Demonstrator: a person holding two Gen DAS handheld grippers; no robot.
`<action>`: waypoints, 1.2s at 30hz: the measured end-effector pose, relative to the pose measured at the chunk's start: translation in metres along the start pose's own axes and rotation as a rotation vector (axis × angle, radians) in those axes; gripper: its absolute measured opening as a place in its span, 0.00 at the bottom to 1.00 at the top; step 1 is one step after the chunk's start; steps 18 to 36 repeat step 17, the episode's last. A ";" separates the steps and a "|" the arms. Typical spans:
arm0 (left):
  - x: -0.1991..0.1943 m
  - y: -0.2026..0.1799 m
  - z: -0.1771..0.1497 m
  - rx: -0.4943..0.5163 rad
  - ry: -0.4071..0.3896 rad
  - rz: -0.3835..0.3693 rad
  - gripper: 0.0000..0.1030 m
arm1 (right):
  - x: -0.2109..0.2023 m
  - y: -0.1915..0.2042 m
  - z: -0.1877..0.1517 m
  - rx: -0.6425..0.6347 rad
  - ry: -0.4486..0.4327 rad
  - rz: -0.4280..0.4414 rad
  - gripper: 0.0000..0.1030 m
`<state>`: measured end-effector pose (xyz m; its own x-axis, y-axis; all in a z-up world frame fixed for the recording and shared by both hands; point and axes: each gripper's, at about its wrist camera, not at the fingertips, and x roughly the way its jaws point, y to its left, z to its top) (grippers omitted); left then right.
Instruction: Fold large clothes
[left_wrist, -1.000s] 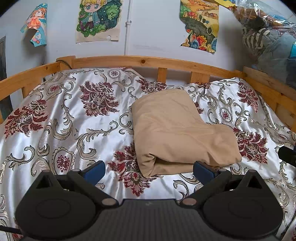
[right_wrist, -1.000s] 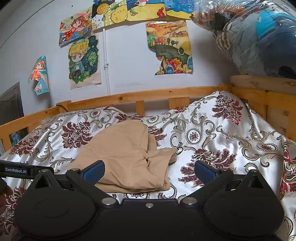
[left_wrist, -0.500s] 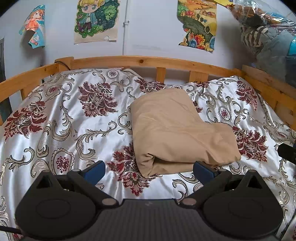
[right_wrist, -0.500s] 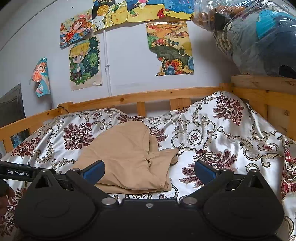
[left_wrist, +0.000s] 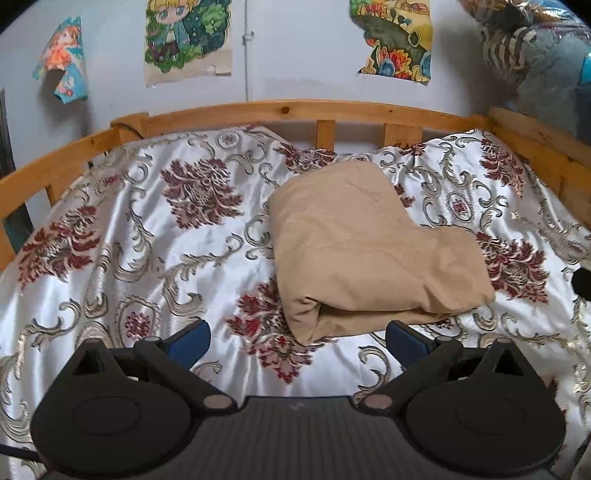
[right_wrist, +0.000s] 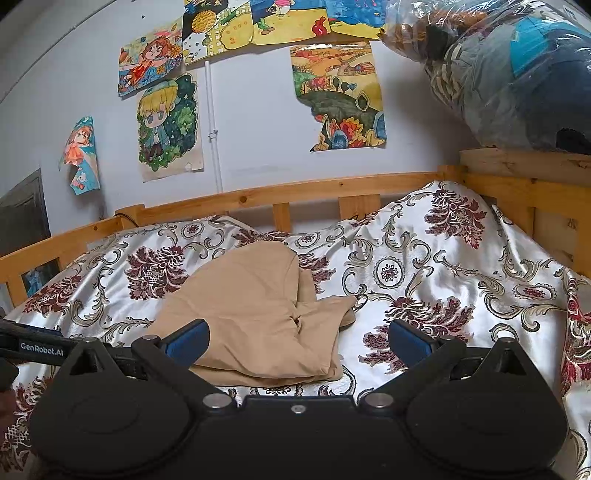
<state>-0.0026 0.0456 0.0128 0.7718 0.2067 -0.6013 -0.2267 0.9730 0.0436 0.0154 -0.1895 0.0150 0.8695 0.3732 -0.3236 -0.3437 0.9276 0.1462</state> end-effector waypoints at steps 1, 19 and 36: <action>-0.001 -0.001 -0.001 0.004 -0.007 0.009 0.99 | 0.000 0.001 0.000 0.000 -0.001 -0.003 0.99; -0.001 -0.005 -0.002 0.046 0.008 -0.003 0.99 | -0.006 0.006 0.000 0.014 -0.010 -0.030 0.99; -0.001 -0.005 -0.002 0.046 0.008 -0.003 0.99 | -0.006 0.006 0.000 0.014 -0.010 -0.030 0.99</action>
